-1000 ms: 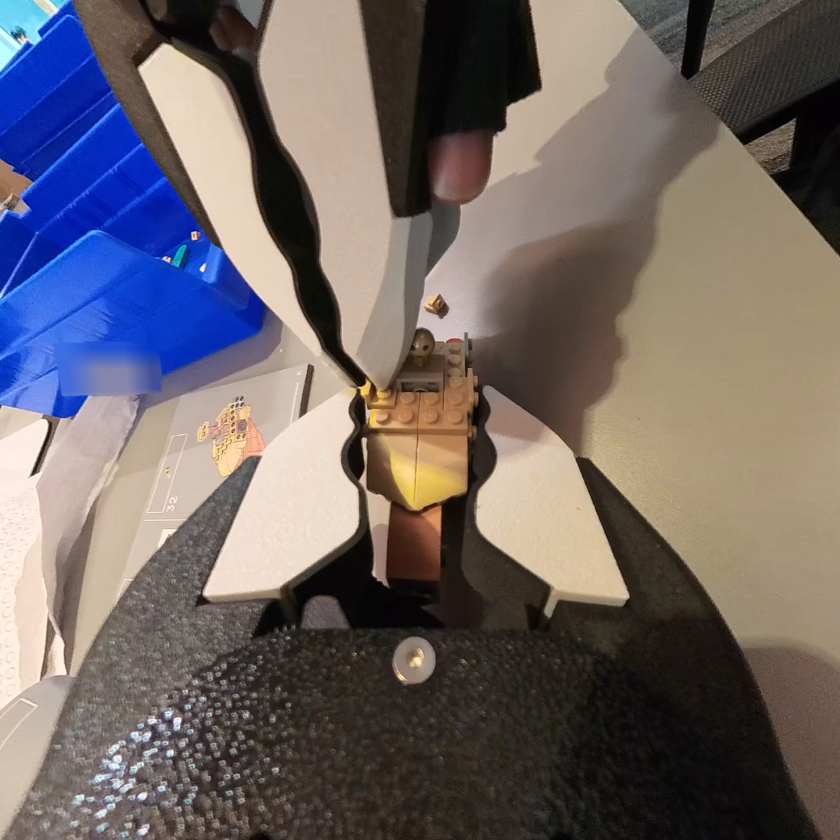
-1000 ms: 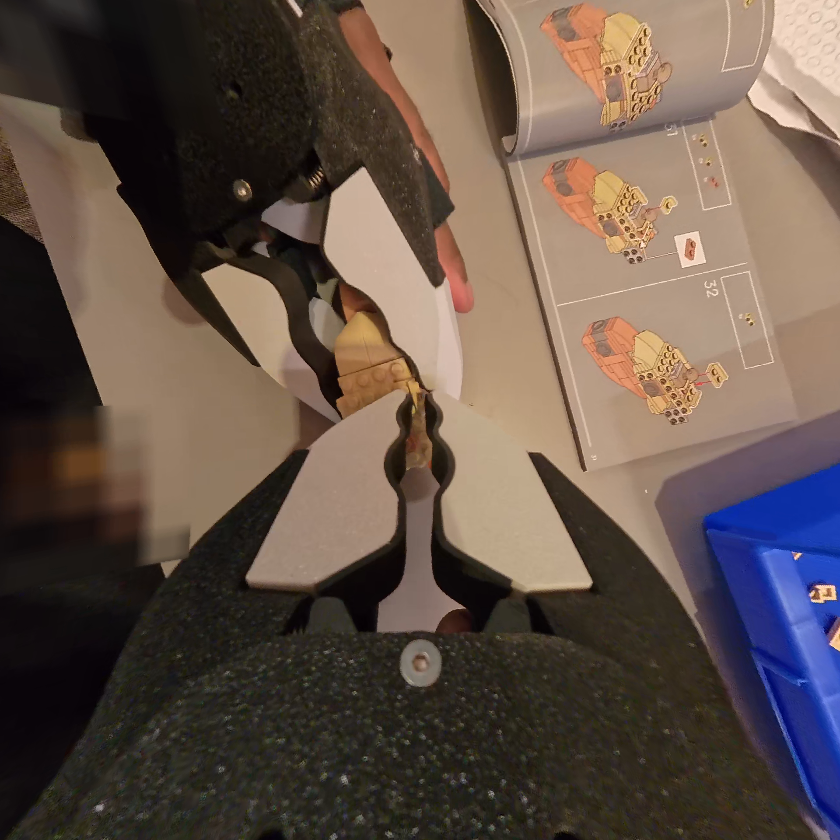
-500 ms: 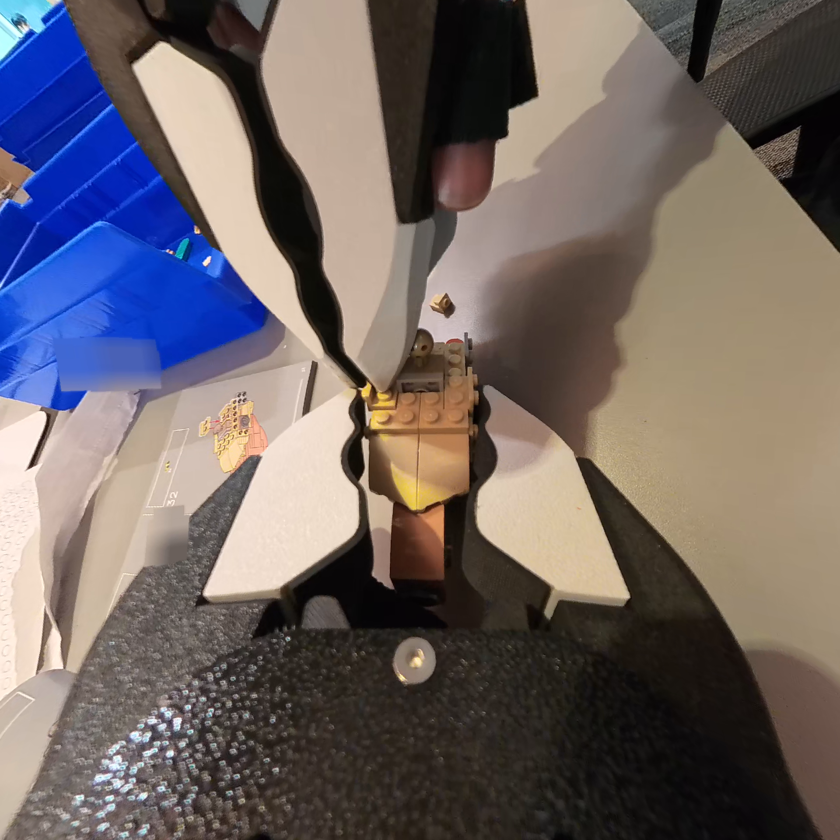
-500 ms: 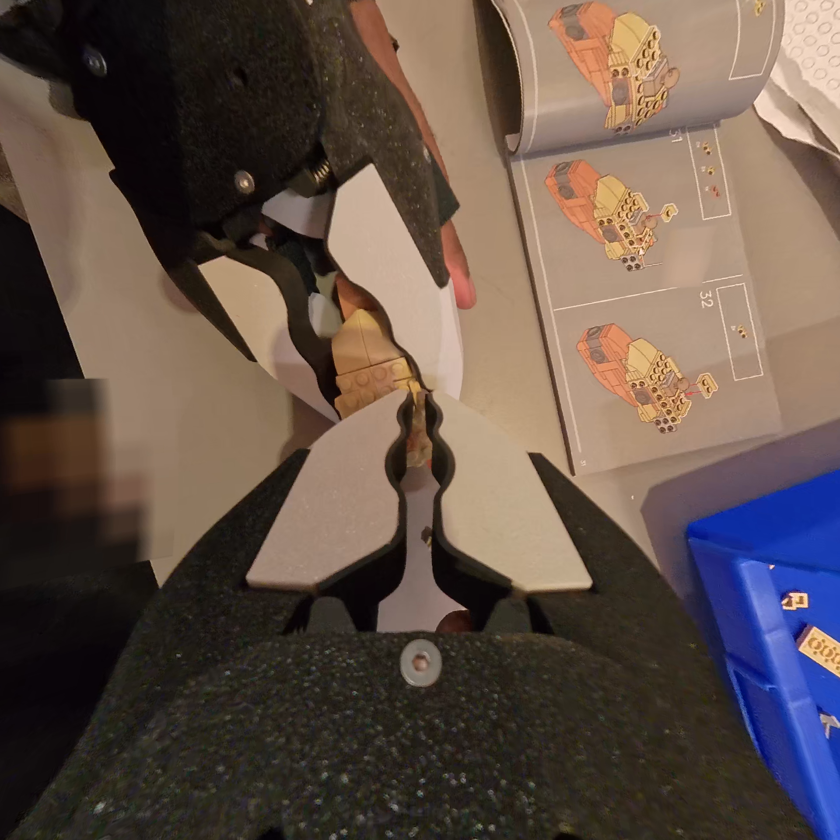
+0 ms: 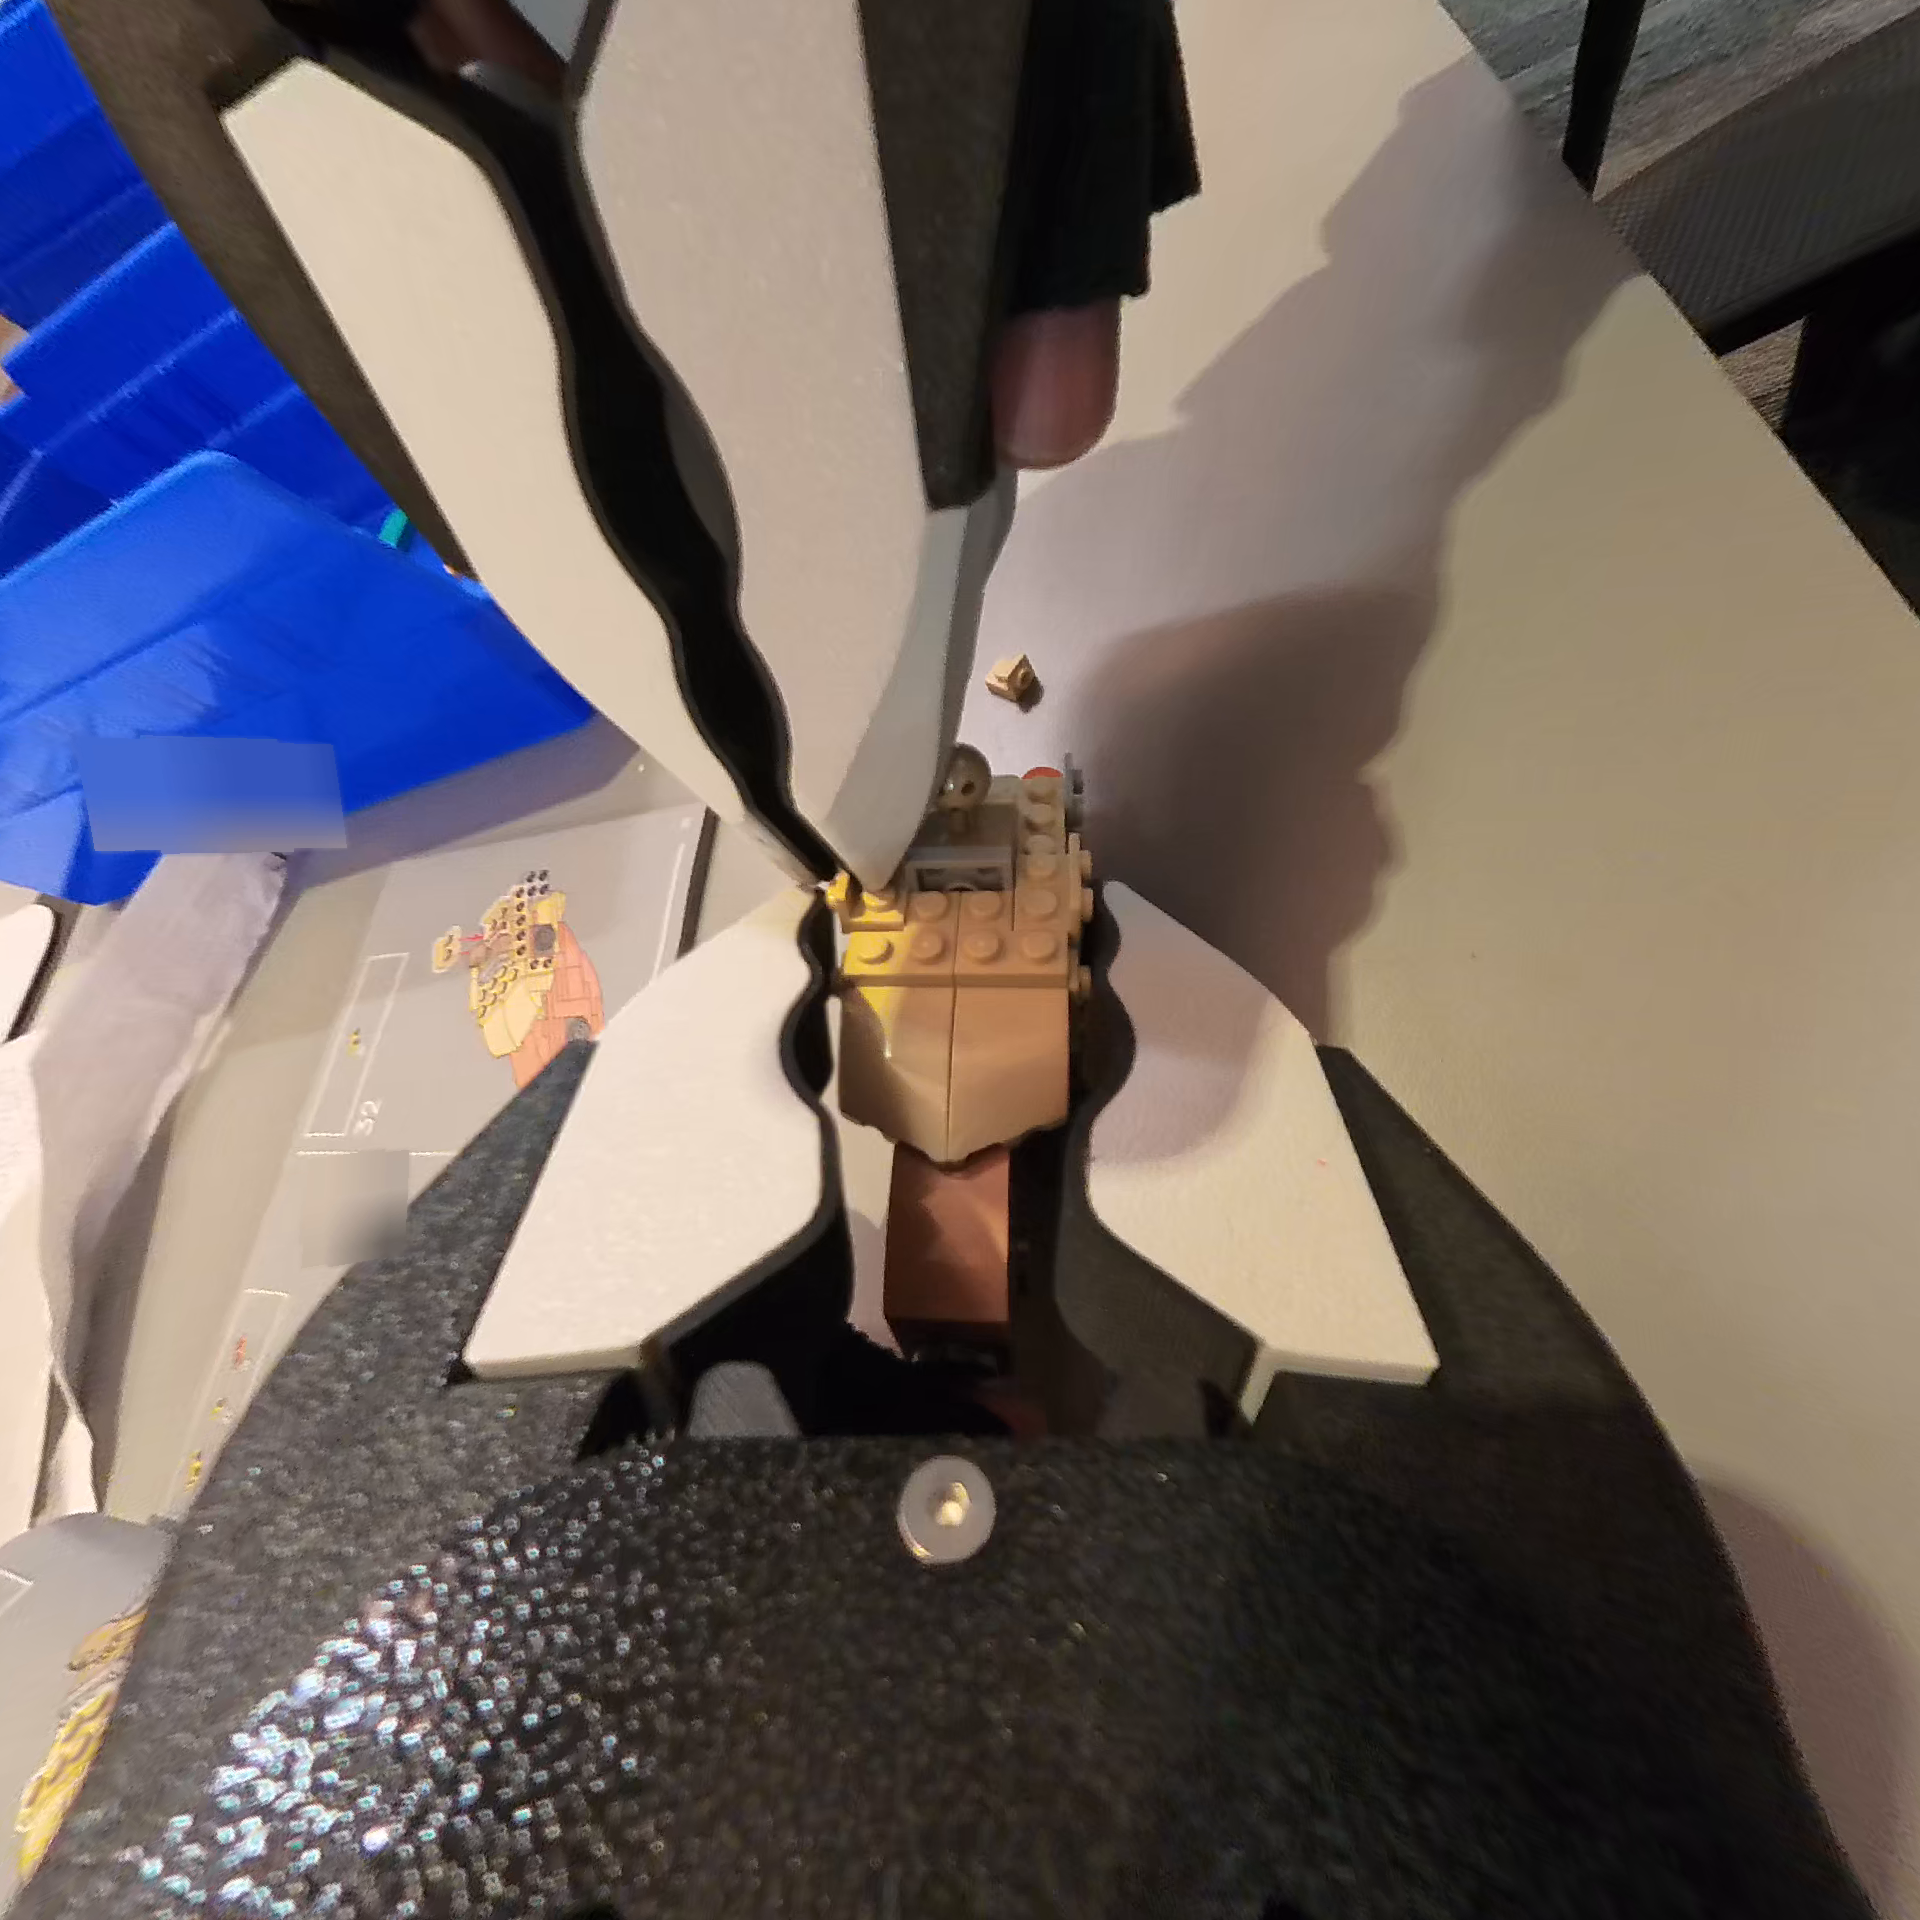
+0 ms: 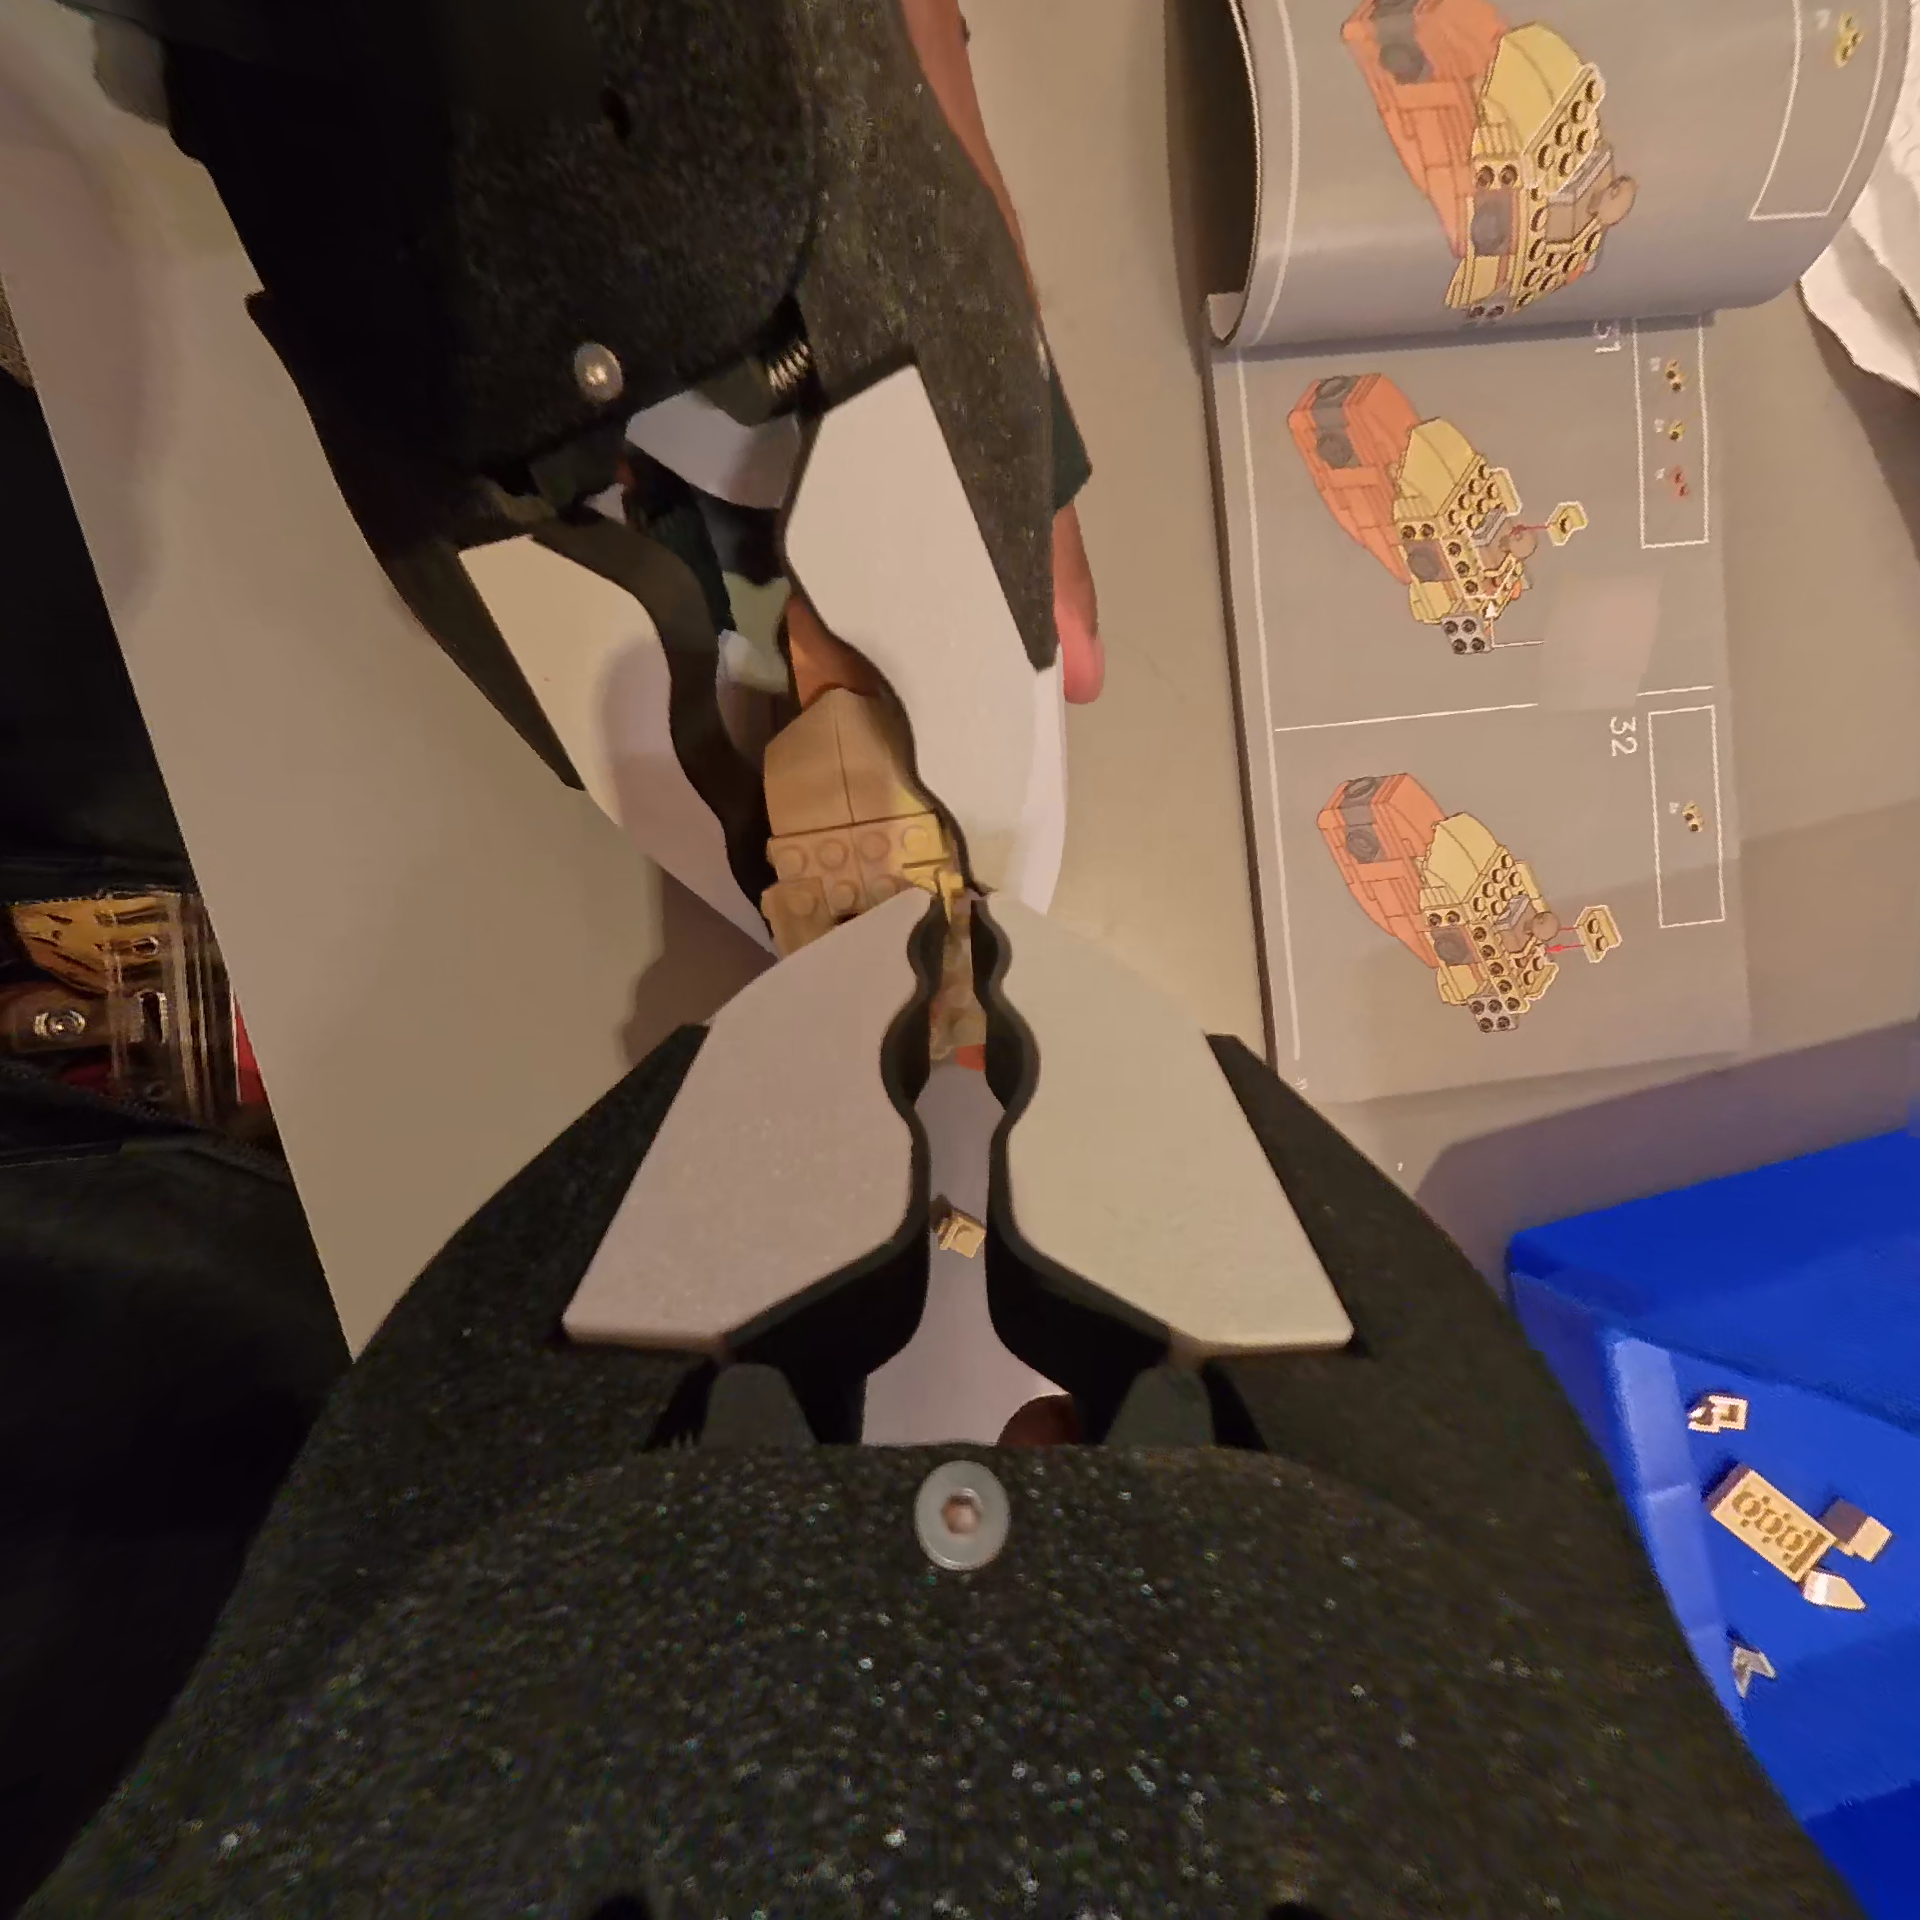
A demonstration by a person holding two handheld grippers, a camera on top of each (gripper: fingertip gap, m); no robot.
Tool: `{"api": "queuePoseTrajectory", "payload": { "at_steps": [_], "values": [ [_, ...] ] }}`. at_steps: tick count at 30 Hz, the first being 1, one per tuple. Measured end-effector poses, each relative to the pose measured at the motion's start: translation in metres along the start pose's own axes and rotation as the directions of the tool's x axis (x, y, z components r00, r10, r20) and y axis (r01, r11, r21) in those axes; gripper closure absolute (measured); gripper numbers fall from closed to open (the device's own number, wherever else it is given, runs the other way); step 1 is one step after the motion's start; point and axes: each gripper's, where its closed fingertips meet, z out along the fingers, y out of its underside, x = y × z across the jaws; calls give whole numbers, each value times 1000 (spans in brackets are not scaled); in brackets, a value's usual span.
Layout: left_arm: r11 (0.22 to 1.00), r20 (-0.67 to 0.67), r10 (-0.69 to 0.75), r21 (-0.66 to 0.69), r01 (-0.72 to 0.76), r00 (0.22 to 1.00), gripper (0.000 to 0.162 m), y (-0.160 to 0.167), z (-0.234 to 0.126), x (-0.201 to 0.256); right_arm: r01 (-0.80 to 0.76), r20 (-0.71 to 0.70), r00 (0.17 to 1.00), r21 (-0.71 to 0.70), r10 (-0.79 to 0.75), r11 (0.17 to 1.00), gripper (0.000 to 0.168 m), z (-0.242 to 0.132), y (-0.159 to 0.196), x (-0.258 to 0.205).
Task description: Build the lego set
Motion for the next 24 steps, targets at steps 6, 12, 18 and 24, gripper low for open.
{"api": "queuePoseTrajectory", "payload": {
  "at_steps": [6,12,18,24],
  "values": [
    [999,-9,-32,-14,32,999,116,3,-1,-1,3,-6,1000,4,-3,1000,164,2,-2,1],
    [995,-3,-103,-18,102,995,108,5,-3,-7,3,-27,1000,1,-3,1000,165,3,-2,5],
    [991,-43,-133,-19,133,990,117,5,-5,-3,3,-37,999,1,-3,1000,165,5,-3,6],
    [990,-62,-143,-21,142,988,117,6,-6,-2,-28,9,1000,7,28,1000,165,6,-4,5]
  ]
}}
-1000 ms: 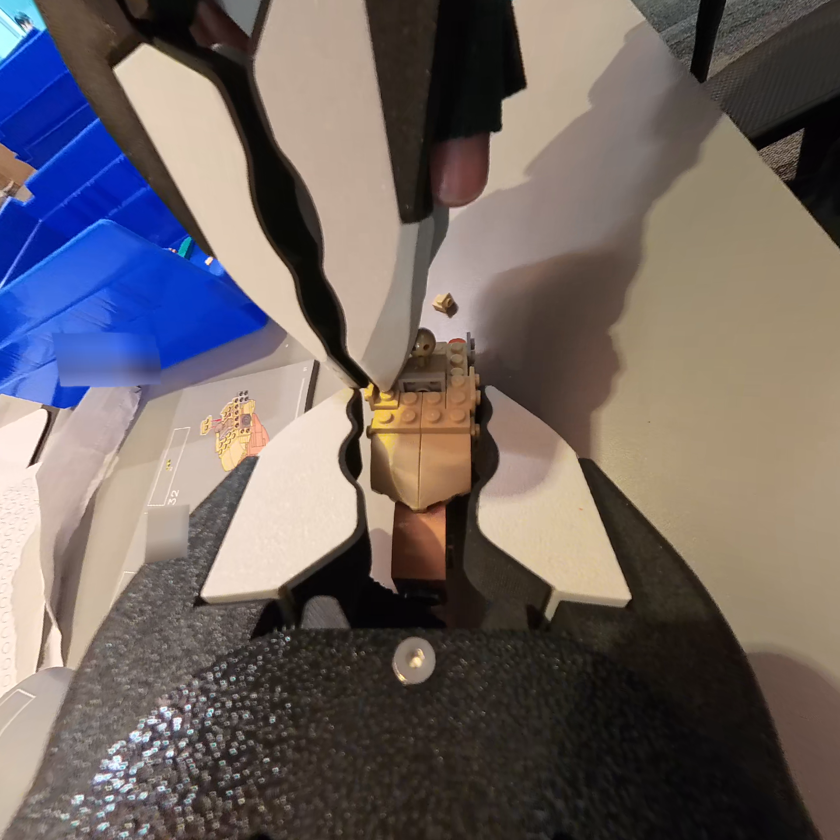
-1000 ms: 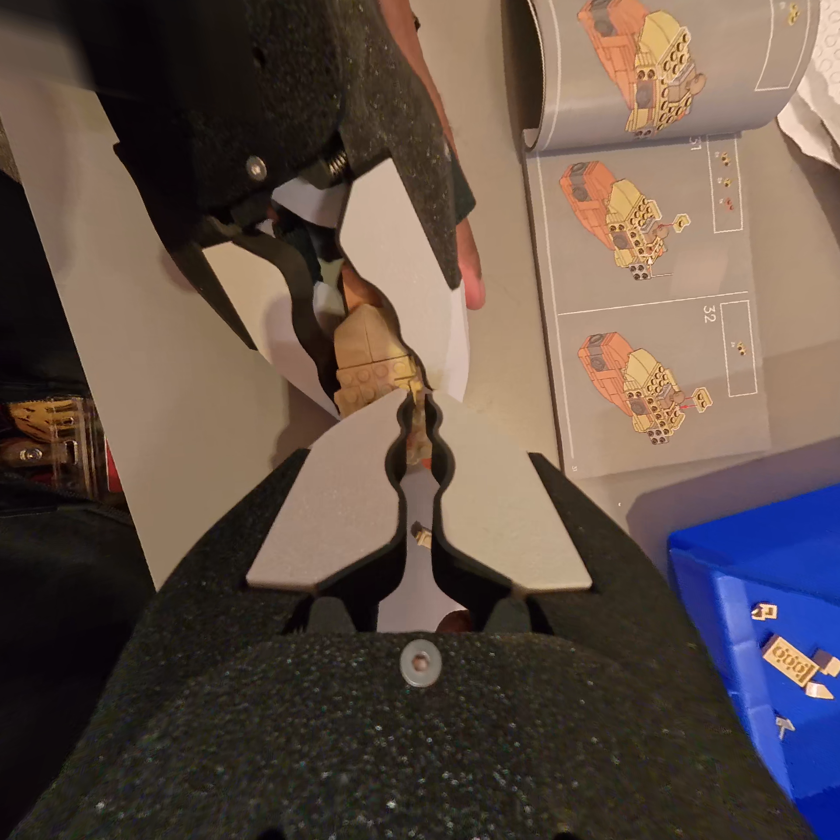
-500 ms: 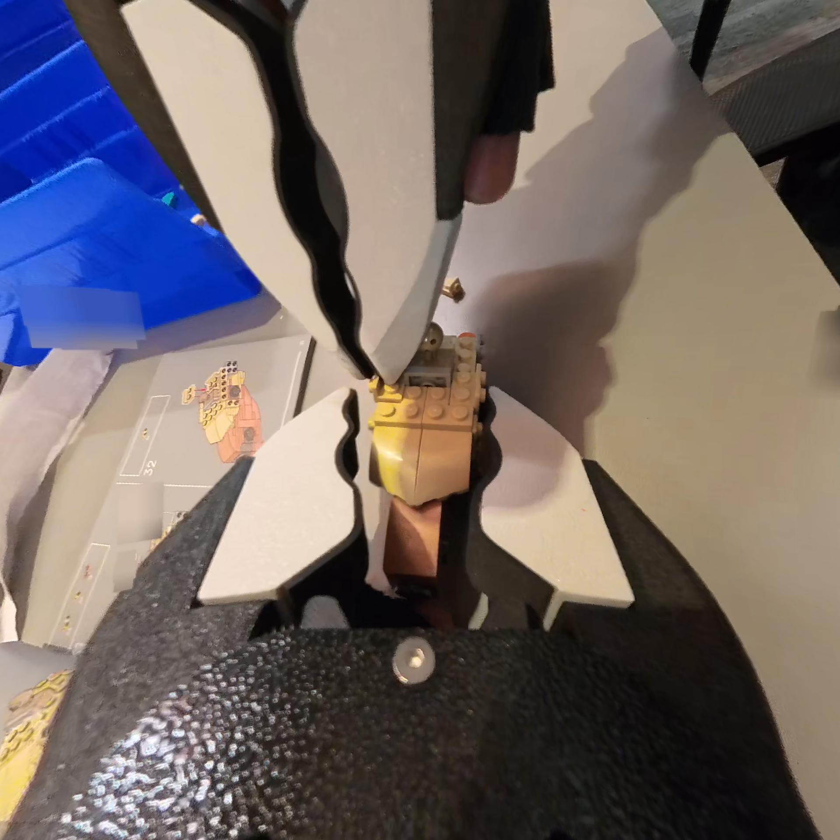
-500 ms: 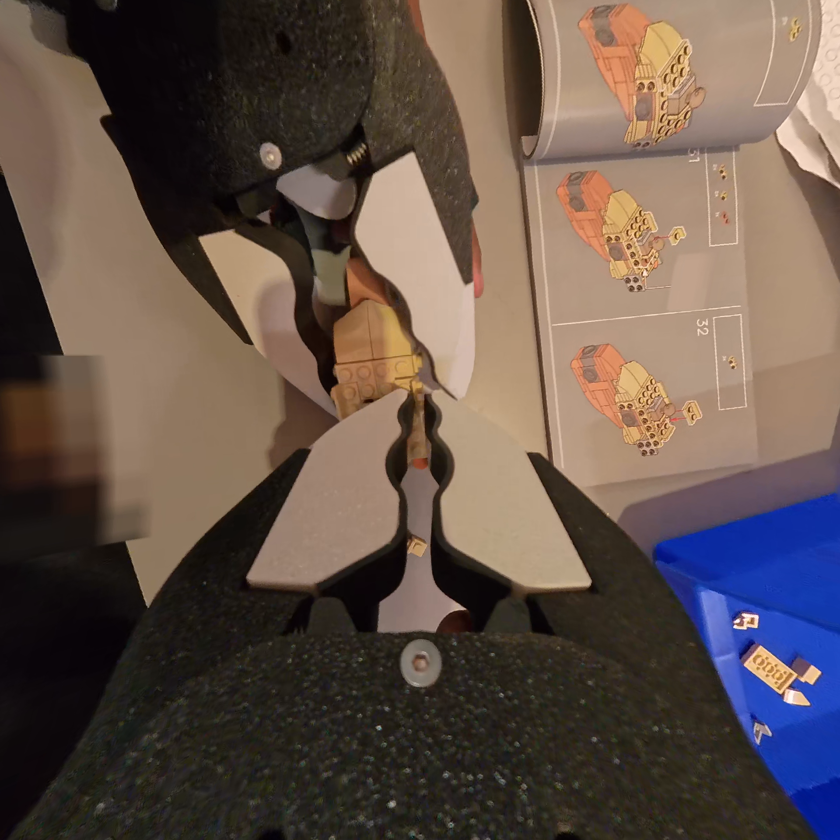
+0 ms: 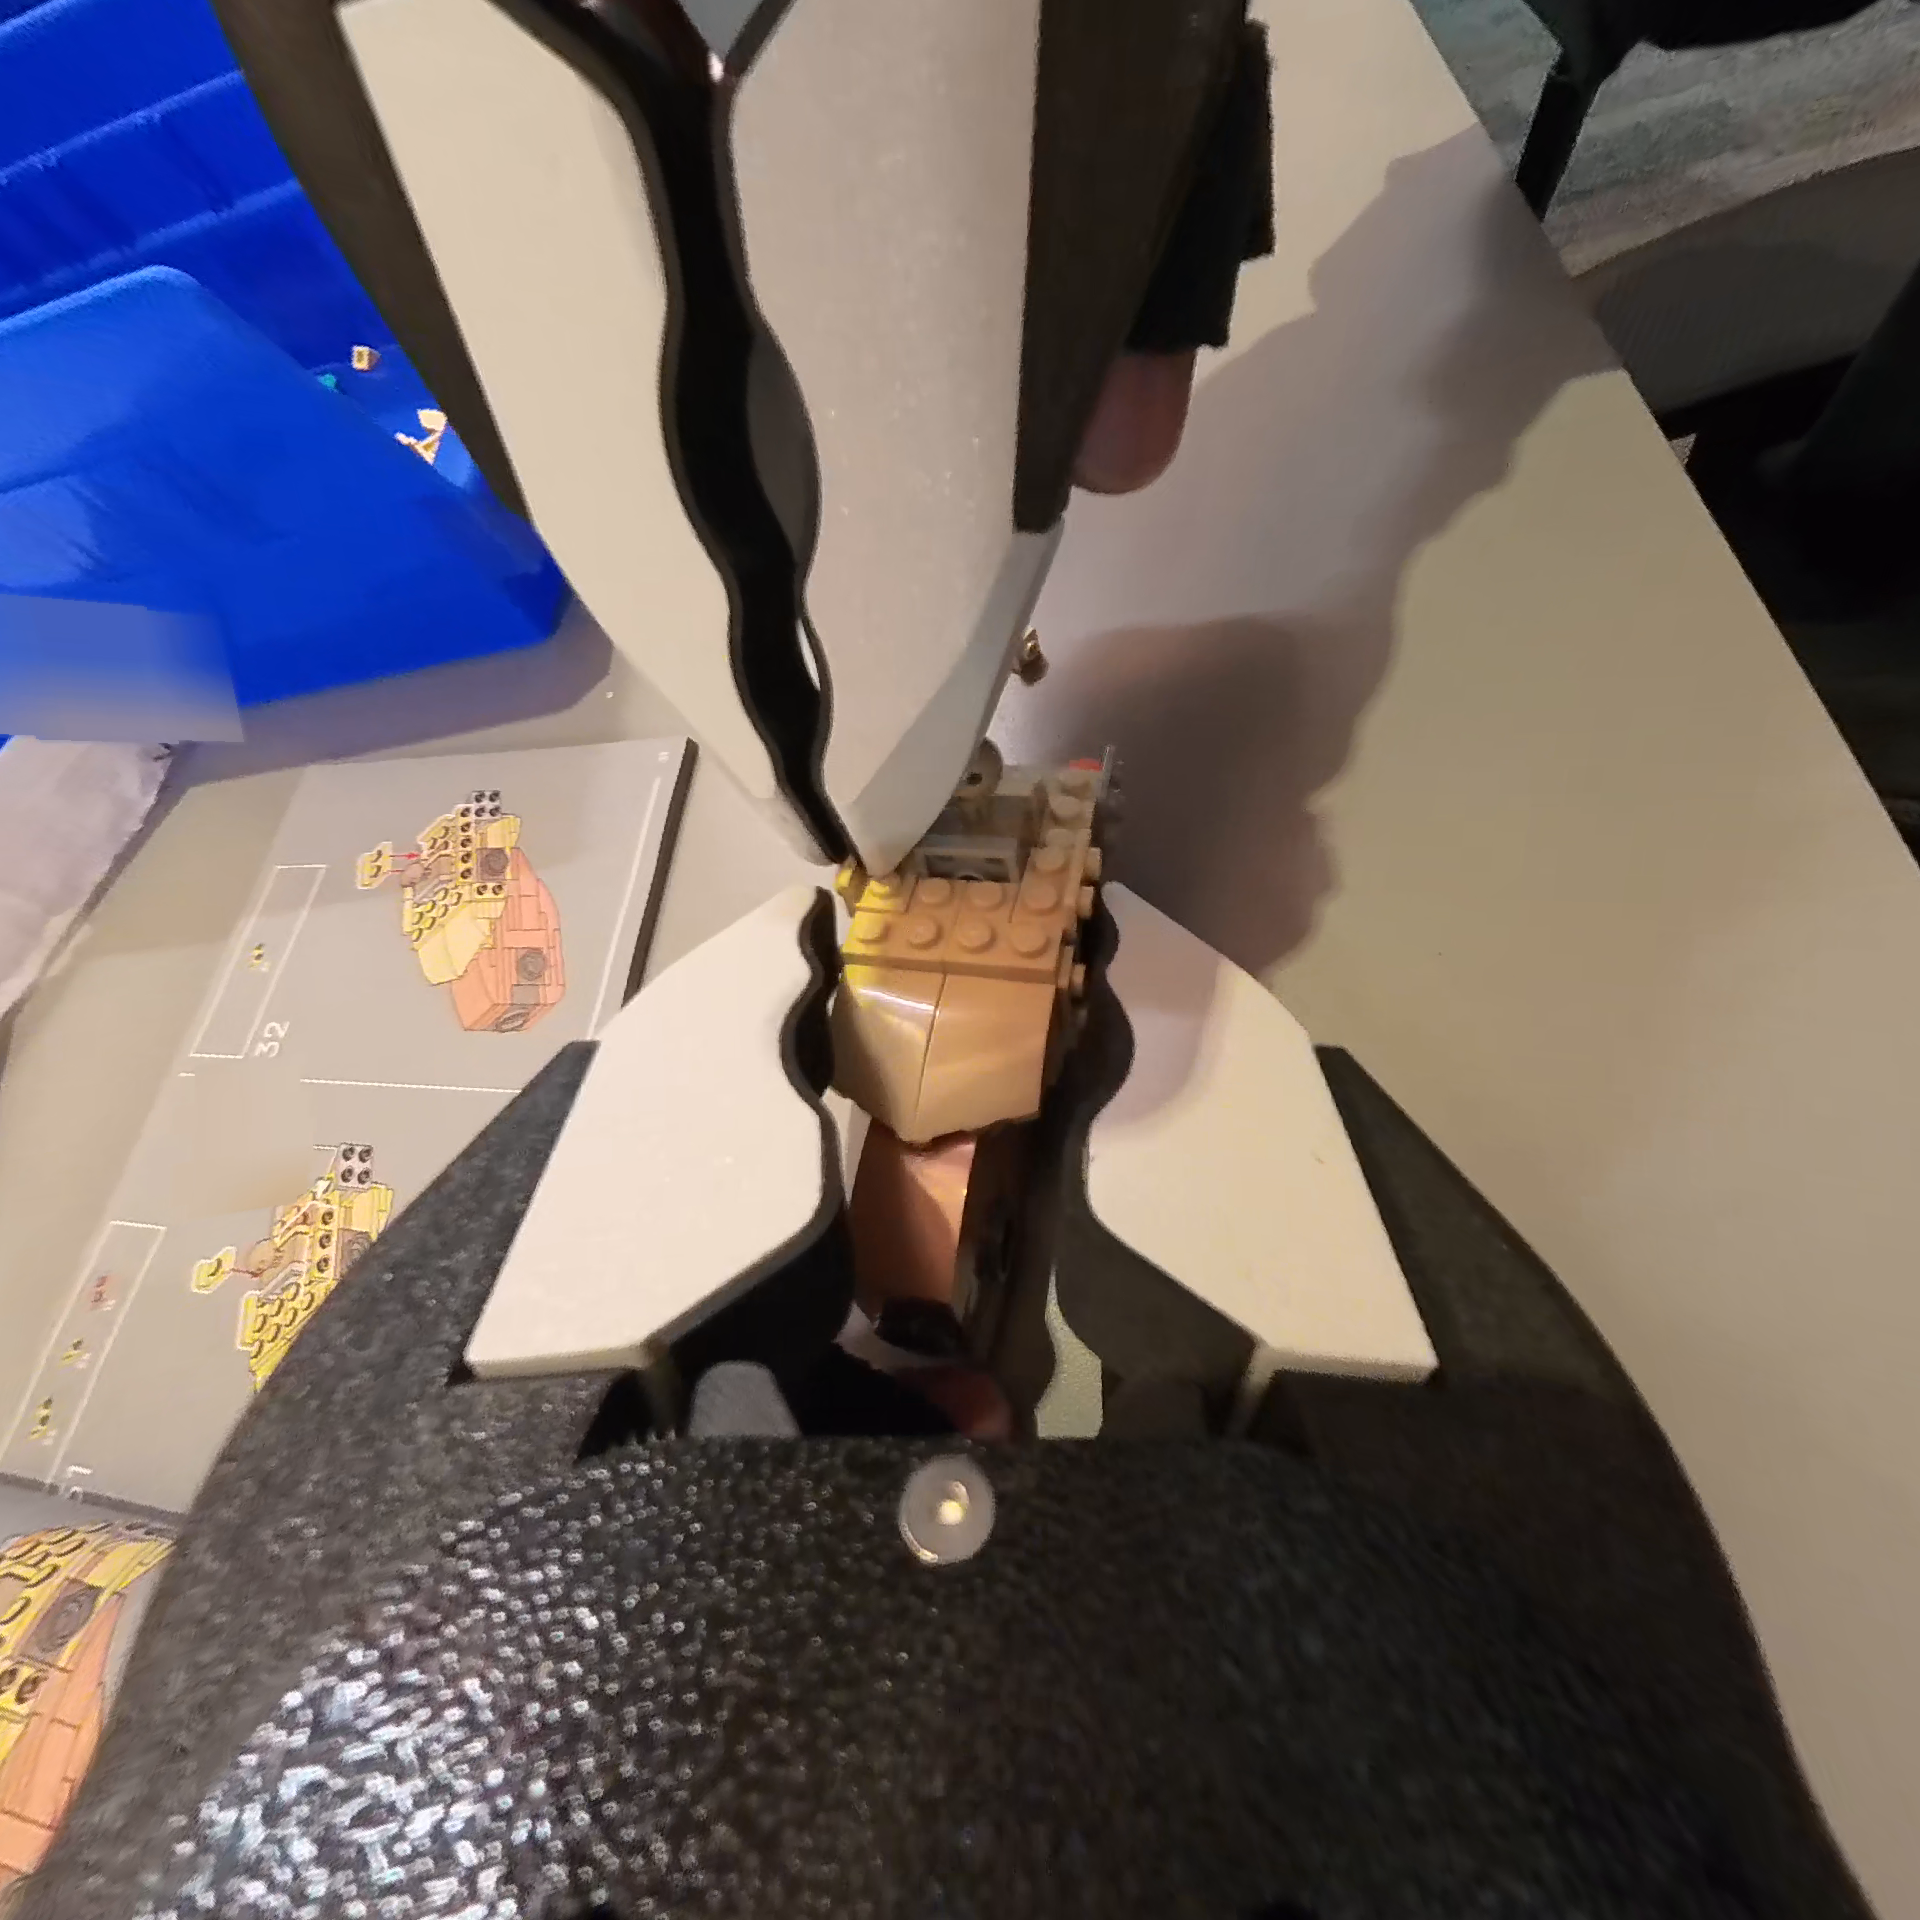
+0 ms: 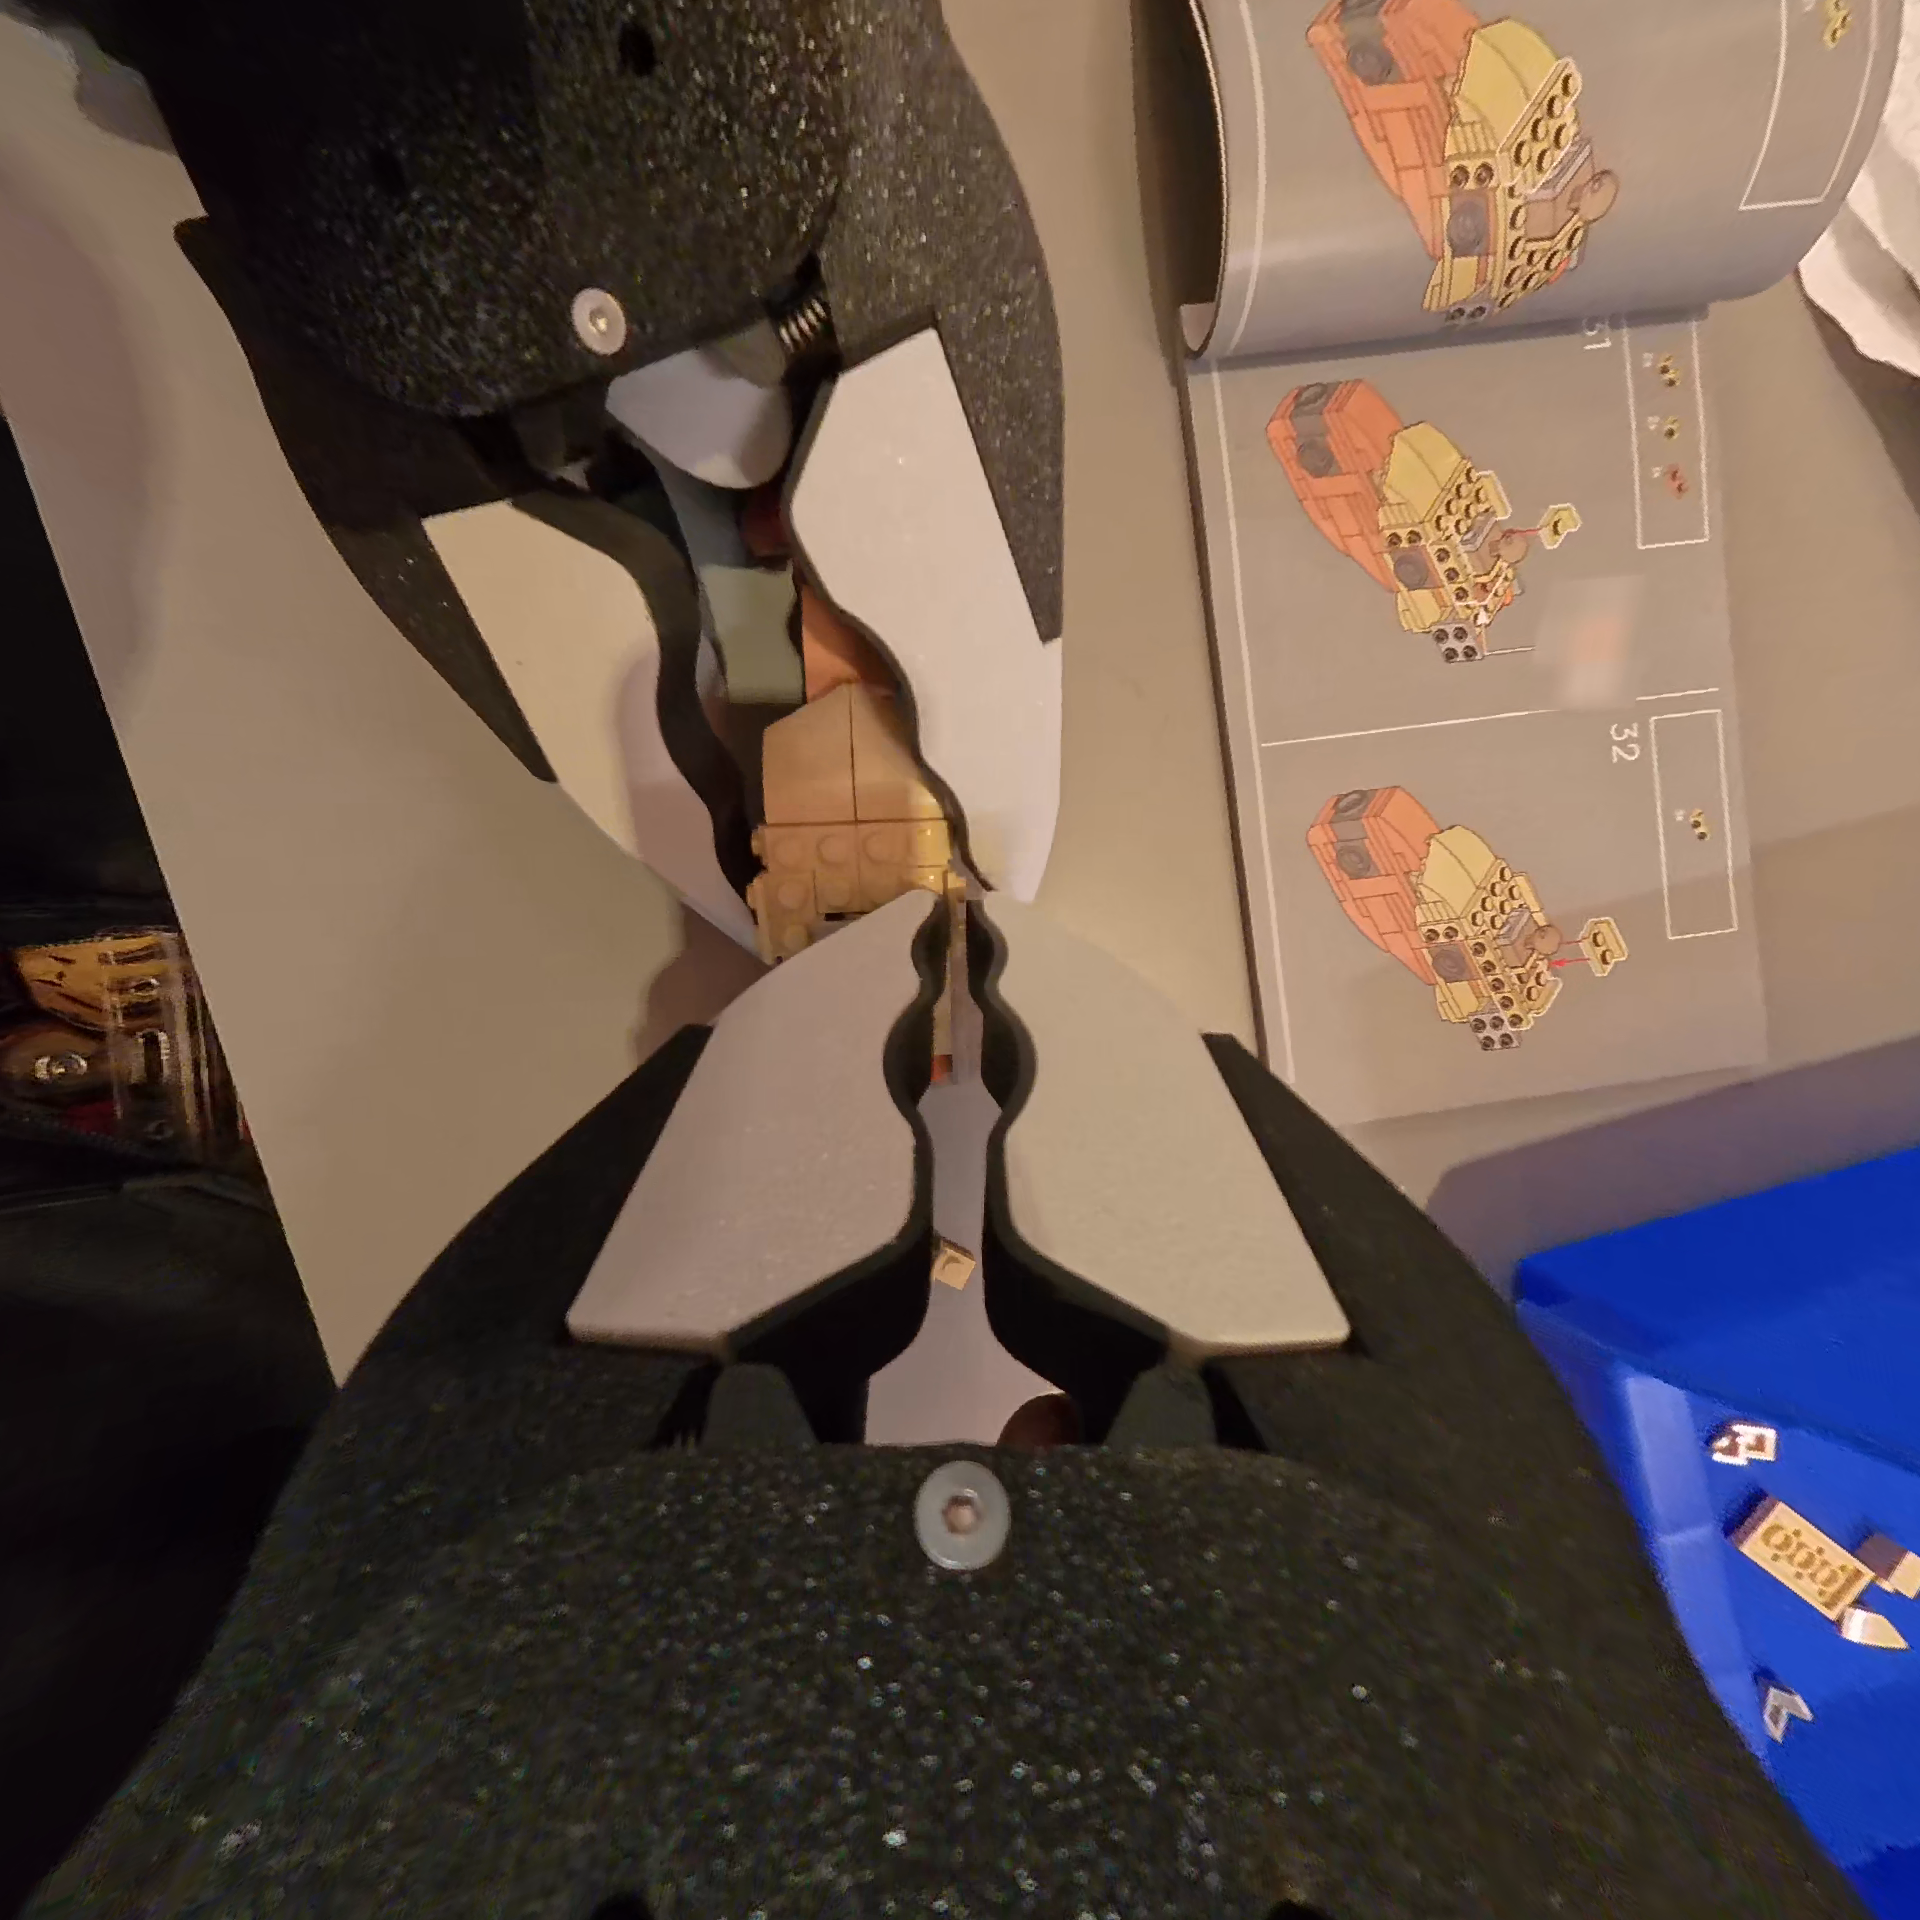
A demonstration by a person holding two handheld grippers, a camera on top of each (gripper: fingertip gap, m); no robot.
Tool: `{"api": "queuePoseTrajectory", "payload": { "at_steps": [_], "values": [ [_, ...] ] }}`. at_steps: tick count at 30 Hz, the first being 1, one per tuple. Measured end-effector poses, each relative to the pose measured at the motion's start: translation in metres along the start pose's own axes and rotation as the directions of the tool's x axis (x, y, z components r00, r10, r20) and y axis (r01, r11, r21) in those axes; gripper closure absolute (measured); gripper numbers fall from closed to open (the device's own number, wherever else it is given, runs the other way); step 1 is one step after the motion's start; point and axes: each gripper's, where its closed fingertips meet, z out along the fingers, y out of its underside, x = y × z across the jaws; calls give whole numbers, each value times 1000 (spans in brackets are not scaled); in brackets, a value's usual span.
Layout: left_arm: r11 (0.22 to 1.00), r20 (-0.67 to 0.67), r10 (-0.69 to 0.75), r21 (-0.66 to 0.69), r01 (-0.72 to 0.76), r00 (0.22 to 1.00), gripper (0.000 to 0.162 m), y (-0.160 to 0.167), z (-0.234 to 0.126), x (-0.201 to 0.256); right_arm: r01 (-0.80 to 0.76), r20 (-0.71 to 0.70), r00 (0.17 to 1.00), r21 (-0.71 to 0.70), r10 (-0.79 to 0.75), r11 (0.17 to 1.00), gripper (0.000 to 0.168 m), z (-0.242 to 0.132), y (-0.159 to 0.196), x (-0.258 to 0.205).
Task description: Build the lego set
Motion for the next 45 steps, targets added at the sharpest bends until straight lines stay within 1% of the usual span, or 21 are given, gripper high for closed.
{"api": "queuePoseTrajectory", "payload": {
  "at_steps": [8,15,28,30,33,36,38,45],
  "values": [
    [1000,8,19,1,-19,1000,118,0,0,0,-14,48,999,-1,14,1000,165,1,0,-1],
    [1000,11,26,1,-26,1000,118,0,0,0,-37,75,997,34,35,999,166,1,-1,-1],
    [999,13,43,3,-43,999,118,-1,0,0,-11,58,998,34,9,999,167,1,-1,-2],
    [999,14,42,3,-42,999,118,-1,0,0,-26,69,997,52,23,998,166,1,-1,-1],
    [999,13,48,4,-48,999,118,-1,0,1,-71,67,996,110,64,991,155,-1,-1,5],
    [999,9,53,6,-53,999,118,-1,0,1,-106,110,990,158,90,982,155,-6,2,3],
    [998,8,61,8,-61,998,118,-1,0,2,-108,102,991,172,91,979,155,-8,4,6],
    [997,6,72,9,-72,997,118,-1,0,2,-63,130,991,160,42,985,158,-4,7,4]
  ]
}}
